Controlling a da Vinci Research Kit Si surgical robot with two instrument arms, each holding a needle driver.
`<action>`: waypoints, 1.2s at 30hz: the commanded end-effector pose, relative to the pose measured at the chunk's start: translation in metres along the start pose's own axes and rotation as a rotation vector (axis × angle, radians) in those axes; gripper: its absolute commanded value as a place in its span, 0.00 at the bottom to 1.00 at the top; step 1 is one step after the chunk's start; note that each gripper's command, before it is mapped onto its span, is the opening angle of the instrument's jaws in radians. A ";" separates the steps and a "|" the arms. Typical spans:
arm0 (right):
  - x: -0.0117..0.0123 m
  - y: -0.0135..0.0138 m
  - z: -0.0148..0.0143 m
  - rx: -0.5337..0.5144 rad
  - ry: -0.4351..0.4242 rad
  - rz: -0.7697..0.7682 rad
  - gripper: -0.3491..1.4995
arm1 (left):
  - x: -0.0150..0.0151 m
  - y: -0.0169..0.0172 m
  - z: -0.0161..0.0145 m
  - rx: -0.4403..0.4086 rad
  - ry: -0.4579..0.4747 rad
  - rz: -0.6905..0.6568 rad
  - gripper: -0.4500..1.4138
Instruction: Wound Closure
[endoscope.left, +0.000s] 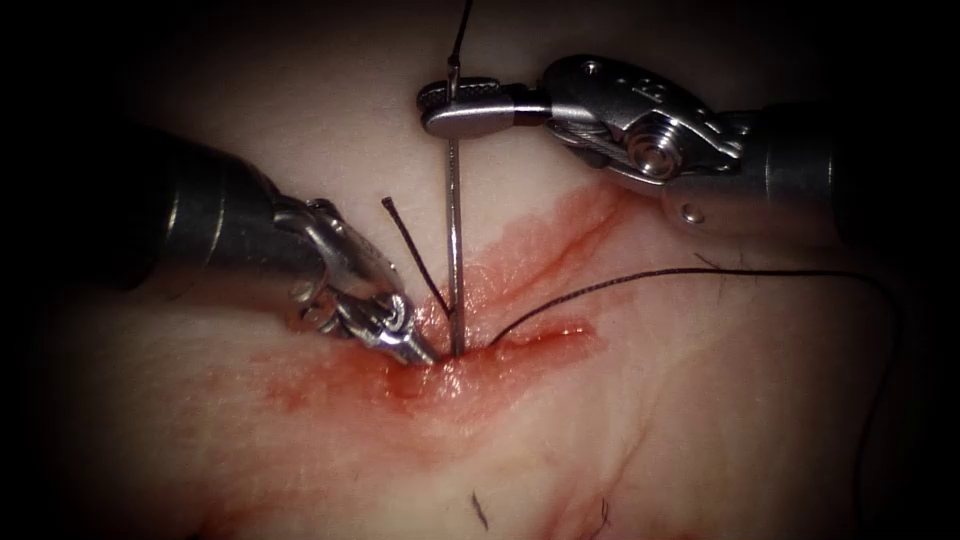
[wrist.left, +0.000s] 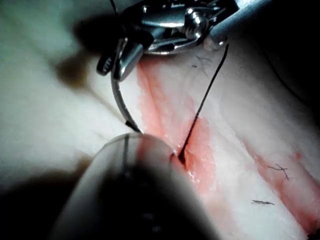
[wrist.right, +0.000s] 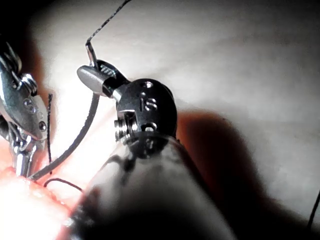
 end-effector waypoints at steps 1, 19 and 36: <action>0.0003 0.0006 0.0008 -0.002 0.002 0.003 0.00 | 0.0004 -0.0005 0.0004 0.000 0.000 0.001 0.00; -0.0008 0.0004 0.0007 -0.083 0.015 0.014 0.00 | 0.0005 -0.0001 0.0003 -0.010 -0.001 0.000 0.00; -0.0014 0.0001 0.0006 -0.161 0.010 0.082 0.00 | 0.0004 -0.0001 0.0003 -0.010 -0.002 0.000 0.00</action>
